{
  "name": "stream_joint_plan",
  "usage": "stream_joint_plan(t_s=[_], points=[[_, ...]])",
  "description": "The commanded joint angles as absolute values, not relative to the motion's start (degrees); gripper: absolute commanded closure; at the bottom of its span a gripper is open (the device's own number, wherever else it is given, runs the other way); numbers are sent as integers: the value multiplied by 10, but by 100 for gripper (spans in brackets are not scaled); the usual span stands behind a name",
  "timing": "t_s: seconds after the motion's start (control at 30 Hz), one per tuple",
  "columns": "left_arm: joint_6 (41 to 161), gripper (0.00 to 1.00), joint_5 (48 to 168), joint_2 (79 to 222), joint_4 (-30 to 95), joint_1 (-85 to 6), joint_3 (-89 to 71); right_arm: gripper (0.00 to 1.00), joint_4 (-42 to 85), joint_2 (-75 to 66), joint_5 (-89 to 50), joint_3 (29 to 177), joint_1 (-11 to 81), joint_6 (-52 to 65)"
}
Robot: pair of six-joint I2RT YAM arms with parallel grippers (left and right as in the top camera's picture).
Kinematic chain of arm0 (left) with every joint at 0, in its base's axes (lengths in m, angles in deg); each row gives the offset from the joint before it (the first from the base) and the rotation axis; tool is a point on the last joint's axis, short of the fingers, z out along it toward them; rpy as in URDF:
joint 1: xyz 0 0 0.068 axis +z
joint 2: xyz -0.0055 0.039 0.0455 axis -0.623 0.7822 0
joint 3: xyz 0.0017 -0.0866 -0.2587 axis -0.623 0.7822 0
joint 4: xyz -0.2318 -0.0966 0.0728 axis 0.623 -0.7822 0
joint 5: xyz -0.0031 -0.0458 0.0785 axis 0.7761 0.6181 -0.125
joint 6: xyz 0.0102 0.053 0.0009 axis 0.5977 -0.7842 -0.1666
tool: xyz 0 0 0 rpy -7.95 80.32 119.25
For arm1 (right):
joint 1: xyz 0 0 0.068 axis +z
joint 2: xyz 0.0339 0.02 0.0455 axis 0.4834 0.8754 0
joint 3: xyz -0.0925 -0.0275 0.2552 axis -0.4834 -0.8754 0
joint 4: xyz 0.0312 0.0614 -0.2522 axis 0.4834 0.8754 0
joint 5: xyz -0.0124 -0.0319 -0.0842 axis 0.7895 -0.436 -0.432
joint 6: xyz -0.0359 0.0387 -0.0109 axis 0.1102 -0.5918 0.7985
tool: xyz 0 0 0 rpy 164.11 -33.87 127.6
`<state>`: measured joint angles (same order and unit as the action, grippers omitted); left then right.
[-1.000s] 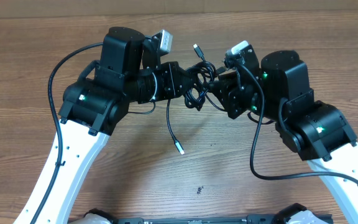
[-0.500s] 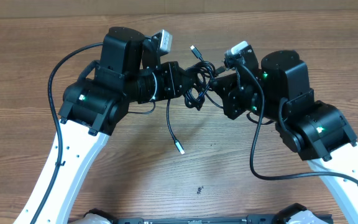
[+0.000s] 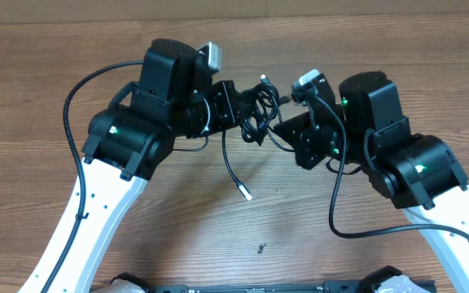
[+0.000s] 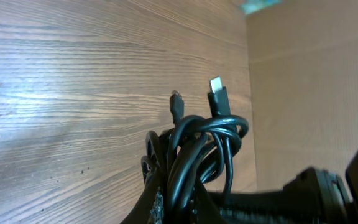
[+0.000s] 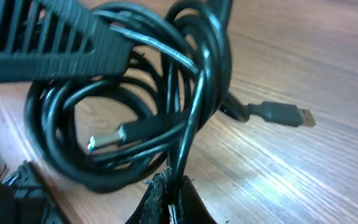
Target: Untangle cables
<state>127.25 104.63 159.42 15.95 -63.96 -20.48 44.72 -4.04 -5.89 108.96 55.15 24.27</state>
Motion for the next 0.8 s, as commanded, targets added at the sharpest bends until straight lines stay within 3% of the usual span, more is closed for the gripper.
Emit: stream_joint_plan(t_s=[0.0, 0.23, 0.43, 0.5, 0.77], points=[[1310, 96, 946, 1579, 176, -628, -218, 96, 468, -41, 3, 1090, 552, 267], [1342, 96, 891, 1579, 174, -628, -218, 96, 479, -41, 22, 1090, 555, 268], [1313, 96, 923, 1579, 165, -629, -218, 96, 458, -41, 19, 1090, 557, 267], [1280, 96, 948, 1579, 157, -629, -218, 80, 439, -41, 15, 1090, 557, 267], [1188, 96, 1100, 1579, 146, -629, -218, 67, 391, -41, -38, 1090, 557, 267]])
